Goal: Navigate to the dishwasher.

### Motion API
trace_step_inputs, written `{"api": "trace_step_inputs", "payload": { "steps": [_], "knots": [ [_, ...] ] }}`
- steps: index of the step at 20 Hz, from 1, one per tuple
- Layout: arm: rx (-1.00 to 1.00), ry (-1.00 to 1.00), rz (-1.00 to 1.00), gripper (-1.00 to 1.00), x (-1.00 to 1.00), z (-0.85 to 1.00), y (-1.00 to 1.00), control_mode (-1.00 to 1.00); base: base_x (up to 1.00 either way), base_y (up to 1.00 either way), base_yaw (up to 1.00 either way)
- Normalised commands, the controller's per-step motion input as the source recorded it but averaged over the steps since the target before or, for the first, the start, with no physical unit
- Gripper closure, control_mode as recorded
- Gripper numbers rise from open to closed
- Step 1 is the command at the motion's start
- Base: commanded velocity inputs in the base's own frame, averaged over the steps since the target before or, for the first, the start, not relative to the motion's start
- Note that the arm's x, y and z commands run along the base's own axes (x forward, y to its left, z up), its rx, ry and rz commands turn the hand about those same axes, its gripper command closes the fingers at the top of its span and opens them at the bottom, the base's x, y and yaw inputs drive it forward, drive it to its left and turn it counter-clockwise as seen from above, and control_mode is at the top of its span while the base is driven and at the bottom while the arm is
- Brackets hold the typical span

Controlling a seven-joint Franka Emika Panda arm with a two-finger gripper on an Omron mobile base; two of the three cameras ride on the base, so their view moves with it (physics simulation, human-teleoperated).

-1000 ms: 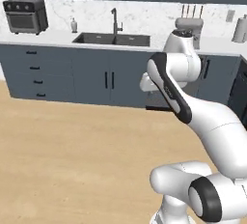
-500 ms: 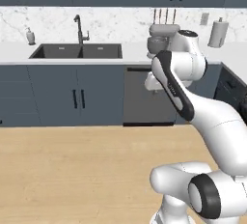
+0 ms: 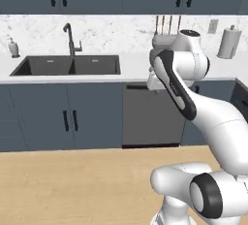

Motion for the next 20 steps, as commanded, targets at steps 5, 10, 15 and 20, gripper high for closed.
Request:
{"api": "trace_step_inputs", "payload": {
  "steps": [5, 10, 15, 20],
  "knots": [
    [0.00, 0.00, 0.00, -1.00, 0.00, 0.00, 0.00, 1.00, 1.00, -0.31, -0.09],
    [0.00, 0.00, 0.00, -1.00, 0.00, 0.00, 0.00, 1.00, 1.00, -0.31, -0.16],
    [0.00, 0.00, 0.00, -1.00, 0.00, 0.00, 0.00, 1.00, 1.00, -0.22, -0.19],
    [0.00, 0.00, 0.00, -1.00, 0.00, 0.00, 0.00, 1.00, 0.98, -0.23, -0.15]
  ]
}}
